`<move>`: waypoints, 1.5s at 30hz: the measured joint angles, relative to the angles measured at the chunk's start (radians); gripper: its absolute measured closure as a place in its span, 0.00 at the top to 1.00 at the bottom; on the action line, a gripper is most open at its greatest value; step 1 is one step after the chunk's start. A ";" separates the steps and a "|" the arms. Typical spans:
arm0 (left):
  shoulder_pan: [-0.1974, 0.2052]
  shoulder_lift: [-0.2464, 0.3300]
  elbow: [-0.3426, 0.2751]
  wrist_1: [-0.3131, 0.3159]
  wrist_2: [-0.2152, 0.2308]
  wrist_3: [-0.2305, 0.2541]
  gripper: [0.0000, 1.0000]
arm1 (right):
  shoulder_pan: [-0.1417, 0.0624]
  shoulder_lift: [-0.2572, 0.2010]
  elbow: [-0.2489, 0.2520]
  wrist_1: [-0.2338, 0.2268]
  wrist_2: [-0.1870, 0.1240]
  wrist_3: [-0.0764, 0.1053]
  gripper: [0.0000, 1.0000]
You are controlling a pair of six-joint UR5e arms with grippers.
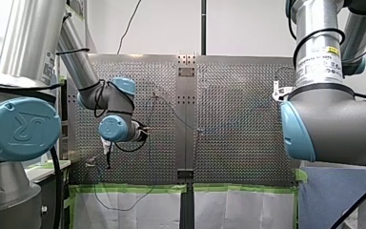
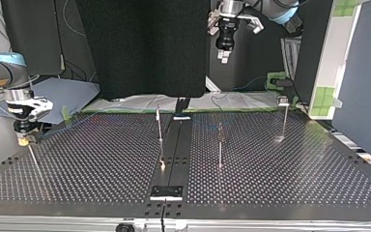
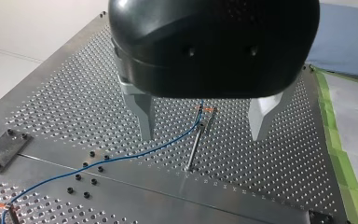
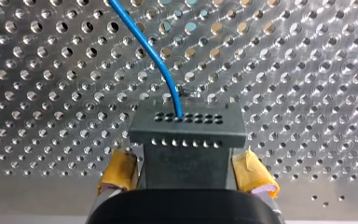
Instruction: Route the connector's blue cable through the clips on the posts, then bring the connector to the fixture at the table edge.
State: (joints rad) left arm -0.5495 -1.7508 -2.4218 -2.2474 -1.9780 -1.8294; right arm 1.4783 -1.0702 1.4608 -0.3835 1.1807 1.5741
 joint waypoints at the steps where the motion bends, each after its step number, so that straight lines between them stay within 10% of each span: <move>1: 0.000 0.000 0.000 0.000 0.000 0.000 1.00 | 0.000 0.000 0.000 0.000 0.005 0.001 1.00; 45: 0.009 0.000 0.001 -0.015 0.000 0.036 1.00 | 0.008 -0.006 0.000 0.018 0.118 0.001 1.00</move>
State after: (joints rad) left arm -0.5407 -1.7508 -2.4207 -2.2628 -1.9780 -1.7930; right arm 1.4867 -1.0759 1.4607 -0.3651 1.2992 1.5748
